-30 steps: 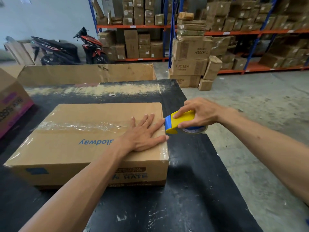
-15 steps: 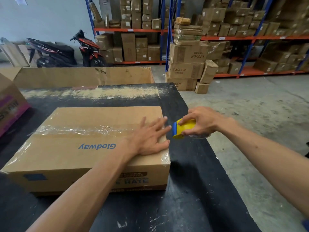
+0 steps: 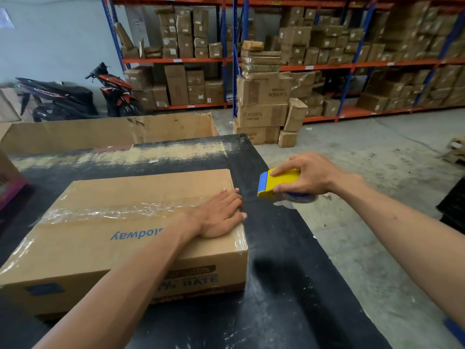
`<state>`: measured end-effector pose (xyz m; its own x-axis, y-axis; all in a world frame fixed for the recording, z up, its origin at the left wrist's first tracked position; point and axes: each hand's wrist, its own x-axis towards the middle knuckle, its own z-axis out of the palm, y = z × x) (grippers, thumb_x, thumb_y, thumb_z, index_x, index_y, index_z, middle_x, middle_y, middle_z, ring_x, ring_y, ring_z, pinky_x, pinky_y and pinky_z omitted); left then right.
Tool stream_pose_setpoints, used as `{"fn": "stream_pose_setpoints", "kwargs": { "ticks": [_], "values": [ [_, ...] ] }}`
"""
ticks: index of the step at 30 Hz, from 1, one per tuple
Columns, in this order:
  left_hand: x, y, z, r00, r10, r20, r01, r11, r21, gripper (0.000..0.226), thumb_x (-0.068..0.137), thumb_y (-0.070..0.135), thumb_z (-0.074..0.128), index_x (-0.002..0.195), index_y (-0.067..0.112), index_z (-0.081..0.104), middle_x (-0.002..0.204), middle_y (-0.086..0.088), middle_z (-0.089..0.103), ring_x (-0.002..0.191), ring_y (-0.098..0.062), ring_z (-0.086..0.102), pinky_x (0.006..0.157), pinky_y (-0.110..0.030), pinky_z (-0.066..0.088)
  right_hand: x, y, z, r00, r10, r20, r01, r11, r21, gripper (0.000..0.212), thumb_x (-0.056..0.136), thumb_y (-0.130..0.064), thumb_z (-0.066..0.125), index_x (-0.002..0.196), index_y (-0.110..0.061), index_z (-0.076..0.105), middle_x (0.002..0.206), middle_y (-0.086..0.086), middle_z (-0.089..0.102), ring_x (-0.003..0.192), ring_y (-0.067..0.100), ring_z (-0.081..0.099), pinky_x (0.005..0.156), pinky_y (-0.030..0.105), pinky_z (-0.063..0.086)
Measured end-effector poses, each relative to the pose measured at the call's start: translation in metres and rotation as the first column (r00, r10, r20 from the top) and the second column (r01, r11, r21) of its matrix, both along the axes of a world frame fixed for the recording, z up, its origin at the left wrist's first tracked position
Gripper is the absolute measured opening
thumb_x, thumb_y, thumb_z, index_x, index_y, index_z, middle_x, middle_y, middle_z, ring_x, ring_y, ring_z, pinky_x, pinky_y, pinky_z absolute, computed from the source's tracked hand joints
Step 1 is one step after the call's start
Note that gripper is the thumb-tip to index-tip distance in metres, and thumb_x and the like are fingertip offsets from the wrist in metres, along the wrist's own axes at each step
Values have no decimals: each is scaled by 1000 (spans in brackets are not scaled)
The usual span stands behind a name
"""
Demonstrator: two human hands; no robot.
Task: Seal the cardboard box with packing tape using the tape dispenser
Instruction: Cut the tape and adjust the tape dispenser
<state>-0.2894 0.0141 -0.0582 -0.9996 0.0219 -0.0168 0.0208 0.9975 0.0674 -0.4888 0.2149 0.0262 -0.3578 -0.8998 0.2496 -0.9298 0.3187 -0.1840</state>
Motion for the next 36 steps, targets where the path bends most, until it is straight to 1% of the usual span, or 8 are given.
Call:
{"fn": "stream_pose_setpoints", "kwargs": {
  "ticks": [4,7,10,12,18,21,27,36],
  "values": [
    [10,4,3,987,51,-150,-46,998,35,59,104,49,26,148,12,38,157,-4,36,150,-16,19,124,-38,7,12,10,14,998,10,66,-4,996,-86,50,67,-78,68,108,-50,73,101,-8,69,92,14,60,80,34,50],
    [23,8,12,899,281,-337,-125,900,417,54,104,43,38,149,13,40,151,-3,45,140,-19,39,118,-31,23,24,15,21,983,11,184,29,977,-211,36,71,-64,78,105,-55,71,110,-16,70,98,7,61,85,28,50],
    [26,6,33,832,546,-104,-145,393,908,39,105,42,40,126,17,62,130,-4,65,123,-20,58,108,-36,42,42,13,21,945,42,326,82,931,-357,35,73,-54,83,107,-52,72,111,-29,66,101,-8,59,81,14,44],
    [26,4,53,815,571,100,-138,24,990,49,103,49,39,117,10,65,115,-11,72,109,-25,68,100,-42,51,55,7,19,921,83,380,101,892,-440,38,74,-51,83,111,-47,74,116,-23,68,105,-3,60,82,17,46],
    [42,-7,103,844,490,219,-47,-340,939,62,101,49,40,125,-4,59,115,-23,71,108,-34,69,97,-45,53,93,-17,17,952,144,272,12,866,-499,47,77,-54,78,122,-44,70,101,-6,65,94,10,61,78,27,48],
    [53,-15,117,851,487,197,7,-385,923,57,100,46,47,123,-6,59,111,-23,72,102,-34,71,92,-44,56,106,-27,17,972,149,183,-39,866,-498,54,79,-57,75,129,-39,66,98,-4,62,91,10,59,76,29,48],
    [74,-31,118,859,485,164,-2,-316,949,35,94,32,65,113,3,67,105,-15,76,97,-27,74,86,-38,59,123,-38,10,978,176,109,-99,862,-498,60,81,-61,69,135,-36,61,104,-7,57,96,7,57,76,28,49],
    [79,-42,109,867,468,173,64,-449,891,17,91,20,70,104,9,71,91,-9,77,82,-17,75,70,-30,59,151,-49,7,979,167,113,-63,785,-616,55,83,-58,70,133,-37,60,104,-3,54,98,8,56,73,17,45]
  ]
}}
